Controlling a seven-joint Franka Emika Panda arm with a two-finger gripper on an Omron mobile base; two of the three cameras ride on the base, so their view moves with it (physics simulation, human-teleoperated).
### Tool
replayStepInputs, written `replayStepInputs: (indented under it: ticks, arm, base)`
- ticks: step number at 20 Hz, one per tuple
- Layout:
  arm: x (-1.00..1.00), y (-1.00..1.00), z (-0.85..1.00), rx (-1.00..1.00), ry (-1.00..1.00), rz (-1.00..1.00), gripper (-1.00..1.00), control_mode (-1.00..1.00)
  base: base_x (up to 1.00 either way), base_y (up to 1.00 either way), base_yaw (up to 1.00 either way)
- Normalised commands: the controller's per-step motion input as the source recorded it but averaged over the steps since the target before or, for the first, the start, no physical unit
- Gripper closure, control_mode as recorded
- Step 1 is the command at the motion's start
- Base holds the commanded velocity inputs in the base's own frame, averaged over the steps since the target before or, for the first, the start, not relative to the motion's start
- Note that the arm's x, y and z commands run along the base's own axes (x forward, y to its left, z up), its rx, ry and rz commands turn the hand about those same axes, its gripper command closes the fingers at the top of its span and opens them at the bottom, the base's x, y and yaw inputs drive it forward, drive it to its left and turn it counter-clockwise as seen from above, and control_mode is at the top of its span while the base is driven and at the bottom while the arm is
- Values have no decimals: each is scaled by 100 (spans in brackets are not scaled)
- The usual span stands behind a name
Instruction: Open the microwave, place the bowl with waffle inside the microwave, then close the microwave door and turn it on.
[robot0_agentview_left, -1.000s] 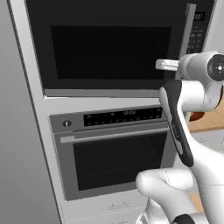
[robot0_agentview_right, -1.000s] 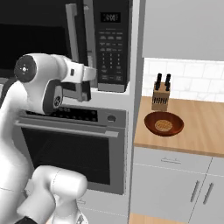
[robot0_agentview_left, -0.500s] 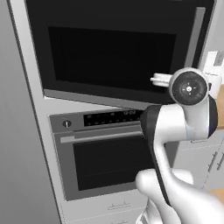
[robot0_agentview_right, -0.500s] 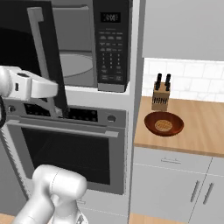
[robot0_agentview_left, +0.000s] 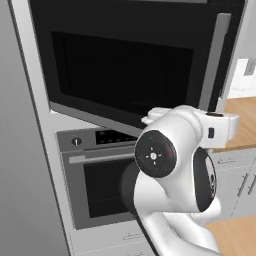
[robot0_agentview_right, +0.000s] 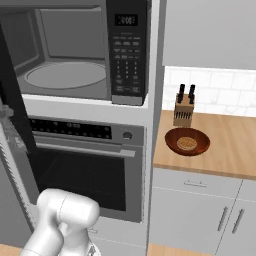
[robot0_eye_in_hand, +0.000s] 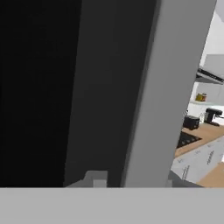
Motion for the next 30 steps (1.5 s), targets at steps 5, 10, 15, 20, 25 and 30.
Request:
replayStepInputs:
  ticks: [5,10,15,20,25,30]
  arm:
    - [3,48,-15,-2,-3,-13,-100,-100]
    - [-6,6,-7,0,-14,-15,-100,-100]
    - [-6,0,7,4,-7,-19,-100,-100]
    - [-39,0,15,0,9,1,-100,-100]
    - [-28,10,7,0,16,17,-100,-100]
    - [-92,-7,2,0,2,14,-100,-100]
  base:
    - [0,0,0]
    - [0,0,0]
    - [0,0,0]
    - [0,0,0]
    - [0,0,0]
    - [0,0,0]
